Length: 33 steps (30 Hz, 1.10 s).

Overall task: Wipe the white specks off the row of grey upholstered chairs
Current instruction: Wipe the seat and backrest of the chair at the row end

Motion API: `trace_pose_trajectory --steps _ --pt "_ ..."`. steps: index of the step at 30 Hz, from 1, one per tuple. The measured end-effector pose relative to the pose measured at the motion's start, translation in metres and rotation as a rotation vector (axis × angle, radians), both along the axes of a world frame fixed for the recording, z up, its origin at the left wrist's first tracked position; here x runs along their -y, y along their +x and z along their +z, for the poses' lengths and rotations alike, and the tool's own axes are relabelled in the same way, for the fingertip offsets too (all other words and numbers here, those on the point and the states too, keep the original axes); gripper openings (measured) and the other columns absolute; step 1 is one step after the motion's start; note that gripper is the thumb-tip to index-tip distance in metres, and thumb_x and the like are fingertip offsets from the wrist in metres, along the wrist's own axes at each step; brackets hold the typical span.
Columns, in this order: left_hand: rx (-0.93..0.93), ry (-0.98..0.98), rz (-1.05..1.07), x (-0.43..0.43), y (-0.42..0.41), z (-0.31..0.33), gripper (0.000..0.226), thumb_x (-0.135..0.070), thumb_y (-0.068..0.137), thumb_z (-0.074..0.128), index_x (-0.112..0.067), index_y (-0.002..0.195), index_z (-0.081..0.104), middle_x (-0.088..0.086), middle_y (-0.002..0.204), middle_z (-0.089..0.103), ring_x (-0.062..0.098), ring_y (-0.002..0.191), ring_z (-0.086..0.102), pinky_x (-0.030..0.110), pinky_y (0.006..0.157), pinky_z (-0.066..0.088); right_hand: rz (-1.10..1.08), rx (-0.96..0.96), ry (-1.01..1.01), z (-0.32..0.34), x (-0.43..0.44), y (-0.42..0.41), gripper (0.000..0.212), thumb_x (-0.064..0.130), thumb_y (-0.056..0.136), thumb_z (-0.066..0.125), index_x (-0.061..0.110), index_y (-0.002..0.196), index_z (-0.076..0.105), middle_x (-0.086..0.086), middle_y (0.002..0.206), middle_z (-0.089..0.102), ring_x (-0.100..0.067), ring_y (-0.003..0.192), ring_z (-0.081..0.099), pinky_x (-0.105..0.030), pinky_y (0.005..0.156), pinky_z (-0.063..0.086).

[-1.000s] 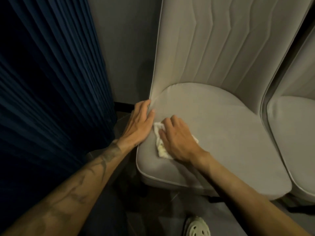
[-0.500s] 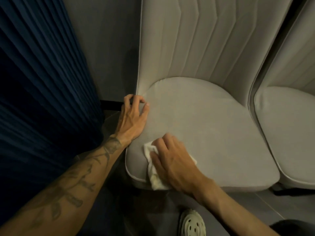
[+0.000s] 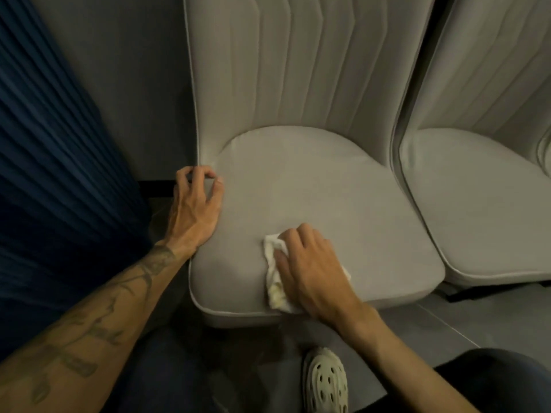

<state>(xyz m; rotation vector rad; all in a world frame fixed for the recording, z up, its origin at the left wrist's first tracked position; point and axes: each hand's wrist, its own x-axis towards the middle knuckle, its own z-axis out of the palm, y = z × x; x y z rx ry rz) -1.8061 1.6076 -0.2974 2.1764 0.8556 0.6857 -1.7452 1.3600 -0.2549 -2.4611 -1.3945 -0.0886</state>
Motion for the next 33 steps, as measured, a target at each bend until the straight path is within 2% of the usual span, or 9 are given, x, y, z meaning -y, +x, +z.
trace_pose_trajectory --steps 2,6,11,15,19,21,27,30,33 --pt "-0.006 -0.012 0.005 0.000 0.000 0.000 0.020 -0.043 0.105 0.050 -0.027 0.116 0.051 0.007 0.135 0.039 0.029 0.117 0.053 0.031 0.092 0.035 -0.137 0.035 -0.008 0.001 0.031 0.024 0.016 0.034 0.100 0.045 0.019 0.101 0.051 -0.005 0.098 0.049 -0.029 0.087 0.049 -0.043 0.077 0.041" --pt "-0.011 -0.037 0.004 0.002 0.000 0.000 0.020 -0.044 0.105 0.049 -0.029 0.117 0.050 0.006 0.138 0.038 0.030 0.120 0.052 0.035 0.093 0.037 -0.361 0.050 0.011 0.001 0.064 0.033 0.027 0.037 0.098 0.034 0.016 0.095 0.050 -0.005 0.093 0.048 -0.028 0.082 0.047 -0.041 0.070 0.038" --pt "-0.016 -0.034 -0.003 0.000 -0.001 -0.001 0.022 -0.042 0.106 0.049 -0.025 0.119 0.050 0.010 0.139 0.038 0.033 0.122 0.052 0.035 0.098 0.038 -0.176 0.022 0.010 -0.011 -0.003 -0.047 0.019 0.035 0.100 0.033 0.023 0.098 0.048 -0.001 0.096 0.046 -0.022 0.086 0.042 -0.036 0.076 0.032" --pt "-0.027 -0.036 -0.022 0.001 -0.002 0.001 0.025 -0.041 0.107 0.048 -0.022 0.122 0.050 0.012 0.139 0.038 0.032 0.124 0.051 0.034 0.100 0.038 -0.142 0.071 0.094 -0.009 0.007 -0.041 0.015 0.033 0.100 0.042 0.021 0.097 0.048 -0.004 0.094 0.048 -0.024 0.081 0.044 -0.037 0.072 0.033" --pt "-0.038 -0.030 -0.011 0.003 -0.003 0.004 0.028 -0.042 0.107 0.047 -0.021 0.124 0.050 0.013 0.140 0.038 0.034 0.126 0.051 0.043 0.107 0.041 -0.398 0.088 0.089 -0.002 0.067 0.011 0.014 0.026 0.100 0.048 0.013 0.095 0.051 -0.008 0.092 0.048 -0.029 0.079 0.046 -0.041 0.069 0.037" --pt "-0.041 -0.041 -0.011 0.004 -0.002 0.006 0.028 -0.042 0.107 0.047 -0.020 0.123 0.050 0.013 0.140 0.038 0.035 0.125 0.051 0.045 0.108 0.042 -0.494 0.089 0.116 -0.005 0.063 0.006 0.014 0.024 0.100 0.049 0.012 0.094 0.052 -0.009 0.091 0.048 -0.030 0.080 0.047 -0.039 0.070 0.033" --pt "-0.038 -0.031 -0.015 0.003 -0.002 0.005 0.027 -0.040 0.107 0.047 -0.018 0.123 0.051 0.015 0.139 0.038 0.035 0.123 0.052 0.040 0.107 0.040 -0.156 0.031 0.115 -0.016 -0.024 -0.072 0.013 0.032 0.097 0.044 0.020 0.098 0.049 -0.004 0.094 0.047 -0.023 0.082 0.042 -0.037 0.072 0.033" --pt "-0.036 -0.029 -0.022 0.003 -0.002 0.005 0.027 -0.043 0.107 0.046 -0.021 0.123 0.050 0.013 0.139 0.039 0.033 0.123 0.052 0.038 0.105 0.039 -0.159 0.074 0.100 -0.013 0.010 -0.037 0.020 0.032 0.099 0.041 0.017 0.101 0.054 -0.007 0.096 0.050 -0.026 0.083 0.045 -0.039 0.073 0.034" --pt "-0.036 -0.046 -0.033 0.003 -0.002 0.005 0.029 -0.048 0.107 0.044 -0.024 0.123 0.048 0.010 0.139 0.038 0.032 0.121 0.052 0.041 0.104 0.041 -0.344 0.142 0.080 -0.008 0.069 0.017 0.015 0.025 0.101 0.044 0.013 0.098 0.052 -0.010 0.093 0.050 -0.030 0.082 0.046 -0.044 0.070 0.037"
